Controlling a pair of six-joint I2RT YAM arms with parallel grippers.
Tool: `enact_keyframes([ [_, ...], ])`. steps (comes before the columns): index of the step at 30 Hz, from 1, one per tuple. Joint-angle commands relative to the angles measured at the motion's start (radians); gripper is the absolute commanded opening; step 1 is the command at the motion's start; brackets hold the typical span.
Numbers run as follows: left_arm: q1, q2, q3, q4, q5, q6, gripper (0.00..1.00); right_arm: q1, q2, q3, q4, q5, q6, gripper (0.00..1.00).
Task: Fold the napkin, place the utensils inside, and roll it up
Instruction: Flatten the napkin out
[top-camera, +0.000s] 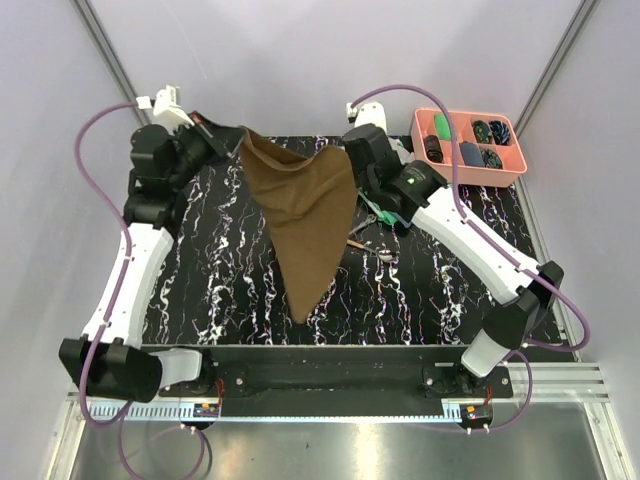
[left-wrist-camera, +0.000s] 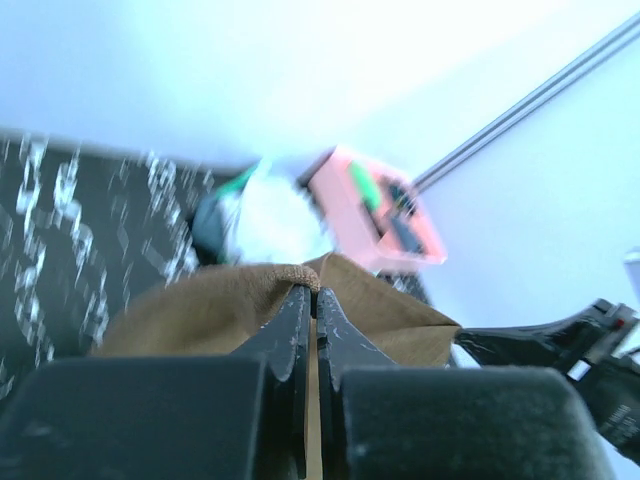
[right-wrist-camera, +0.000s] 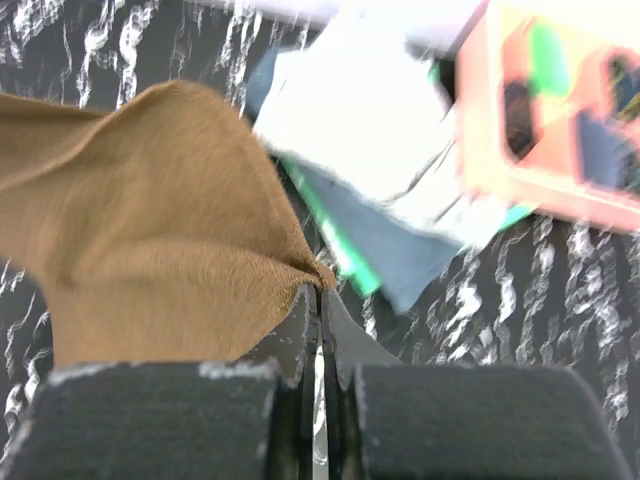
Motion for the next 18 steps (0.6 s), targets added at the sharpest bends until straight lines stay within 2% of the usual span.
enact_keyframes([
  [1, 0.007, -0.078, 0.095, -0.029, -0.03, -0.005, 0.0, 0.002, -0.039, 0.085, 0.065, 0.084, -0.163, 0.0],
  [10, 0.007, -0.343, 0.081, -0.129, -0.275, 0.049, 0.0, 0.002, -0.174, 0.035, 0.163, -0.001, -0.24, 0.0],
  [18, 0.007, -0.464, 0.124, -0.21, -0.295, 0.044, 0.0, 0.011, -0.283, 0.062, 0.186, -0.12, -0.314, 0.0],
])
